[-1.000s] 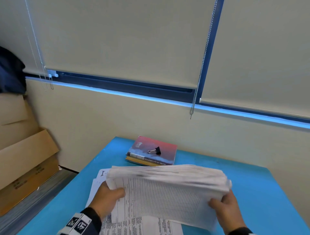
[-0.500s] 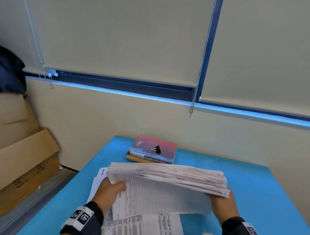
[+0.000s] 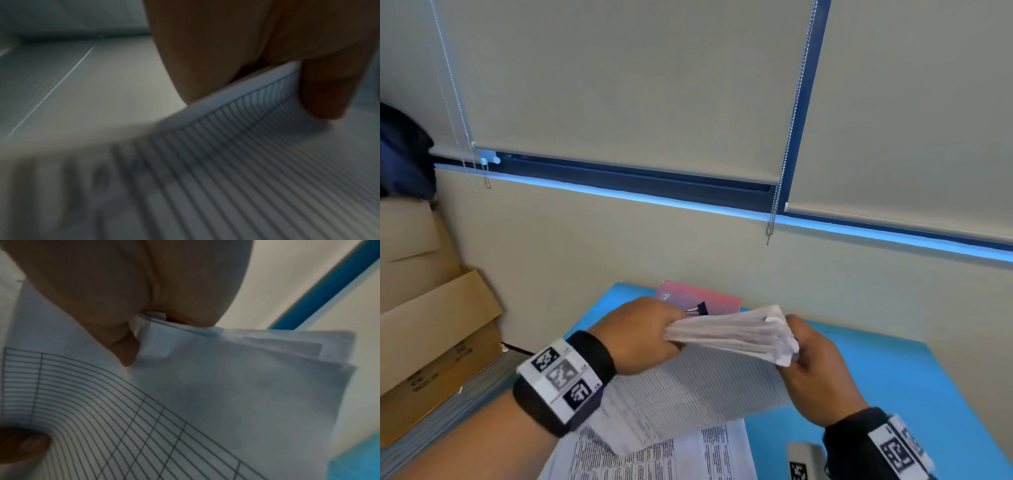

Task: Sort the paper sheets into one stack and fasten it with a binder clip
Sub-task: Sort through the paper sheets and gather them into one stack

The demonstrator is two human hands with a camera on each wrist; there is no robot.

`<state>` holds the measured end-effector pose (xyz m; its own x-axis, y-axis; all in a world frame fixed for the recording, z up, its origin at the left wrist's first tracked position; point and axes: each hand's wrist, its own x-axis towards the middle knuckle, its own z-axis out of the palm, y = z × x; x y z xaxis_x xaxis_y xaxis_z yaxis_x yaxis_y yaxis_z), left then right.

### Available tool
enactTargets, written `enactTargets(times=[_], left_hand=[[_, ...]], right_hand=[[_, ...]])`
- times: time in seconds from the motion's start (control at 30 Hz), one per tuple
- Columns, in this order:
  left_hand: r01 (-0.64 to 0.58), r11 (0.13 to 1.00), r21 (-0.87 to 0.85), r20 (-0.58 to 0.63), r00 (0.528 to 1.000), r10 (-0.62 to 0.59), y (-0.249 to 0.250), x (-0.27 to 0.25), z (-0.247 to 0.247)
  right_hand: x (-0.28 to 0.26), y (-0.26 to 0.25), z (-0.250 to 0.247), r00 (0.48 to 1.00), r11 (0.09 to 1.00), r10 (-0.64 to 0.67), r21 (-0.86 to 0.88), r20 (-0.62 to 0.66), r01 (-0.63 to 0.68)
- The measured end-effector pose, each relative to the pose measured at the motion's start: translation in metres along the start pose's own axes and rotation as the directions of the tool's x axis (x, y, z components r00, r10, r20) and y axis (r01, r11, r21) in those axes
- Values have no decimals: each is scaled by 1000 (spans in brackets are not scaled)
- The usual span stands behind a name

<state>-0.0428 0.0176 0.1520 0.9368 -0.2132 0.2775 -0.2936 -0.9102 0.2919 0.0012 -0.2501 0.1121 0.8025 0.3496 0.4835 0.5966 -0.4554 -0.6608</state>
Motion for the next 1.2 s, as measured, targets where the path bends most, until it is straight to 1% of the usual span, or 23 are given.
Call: enactTargets(times=[0.03, 0.07, 0.1, 0.13, 0.17, 0.2, 0.23, 0.27, 0.3, 0.33, 0.37, 0.47, 0.57, 0.63, 0.67, 0.73, 0.77, 0.83, 0.9, 0.93, 1.03, 1.13, 1.2], left_hand=[[21, 992, -124, -12, 1000, -22, -4, 0, 1], [36, 975, -220, -36, 998, -45, -8, -1, 3], [50, 950, -308, -72, 994, -76, -9, -4, 3], [52, 916, -397, -118, 987, -108, -10, -7, 4], [64, 875, -479, -151, 976, -154, -10, -10, 6], [73, 824, -561, -178, 962, -206, -11, -13, 9], [85, 770, -632, -195, 945, -264, -10, -15, 10], [92, 717, -691, -202, 928, -314, -9, -16, 13], [92, 662, -744, -206, 911, -358, -8, -16, 17], [95, 608, -788, -208, 889, -409, -5, -17, 22], [87, 569, -818, -224, 863, -453, -2, -17, 28], [61, 437, -898, -224, 789, -572, 9, -19, 41], [15, 261, -965, -158, 762, -628, 11, -25, 58], [48, 186, -981, -90, 742, -664, 7, -33, 78], [93, 154, -984, -36, 735, -677, 6, -38, 89], [199, 137, -970, 55, 733, -678, 3, -46, 109], [239, 148, -960, 77, 731, -678, 2, -49, 117], [280, 182, -943, 82, 722, -687, -1, -49, 125], [309, 218, -926, 73, 711, -699, -3, -46, 126], [315, 241, -918, 61, 712, -699, -3, -43, 125], [312, 285, -906, 41, 736, -676, -5, -37, 122], [316, 273, -909, 48, 729, -682, -17, -35, 126], [432, 330, -840, 106, 726, -679, -27, -39, 134]], right_hand=[[2, -6, -2, 999, 1000, -6, -20, -47, 6], [3, -10, -5, 991, 999, -2, -36, -133, -2], [4, -13, -8, 969, 999, 21, -38, -245, -32], [5, -11, -11, 931, 997, 76, -2, -357, -82], [5, -9, -12, 892, 986, 163, 89, -421, -138], [6, -6, -11, 871, 956, 262, 236, -416, -175], [6, -4, -6, 870, 887, 339, 431, -358, -169], [5, -1, 3, 886, 766, 377, 628, -270, -135], [5, 2, 13, 899, 632, 400, 763, -175, -133], [3, 2, 22, 903, 542, 414, 828, -114, -144], [1, 0, 28, 906, 533, 411, 833, -102, -148], [1, -8, 33, 916, 688, 339, 721, -214, -87], [0, -6, 33, 929, 763, 271, 644, -253, -47], [-7, 2, 42, 934, 792, 275, 605, -229, -85], [-12, 7, 47, 936, 800, 286, 588, -205, -116], [-23, 18, 57, 936, 801, 326, 564, -130, -200], [-27, 23, 60, 933, 788, 352, 561, -73, -254], [-34, 30, 64, 921, 772, 387, 530, 47, -351], [-37, 36, 65, 911, 795, 390, 451, 132, -406], [-36, 39, 64, 905, 813, 402, 401, 140, -423], [-29, 49, 57, 888, 839, 453, 297, 84, -456], [-22, 70, 42, 859, 796, 510, 358, 38, -488], [-19, 91, 30, 808, 727, 590, 429, 9, -536]])
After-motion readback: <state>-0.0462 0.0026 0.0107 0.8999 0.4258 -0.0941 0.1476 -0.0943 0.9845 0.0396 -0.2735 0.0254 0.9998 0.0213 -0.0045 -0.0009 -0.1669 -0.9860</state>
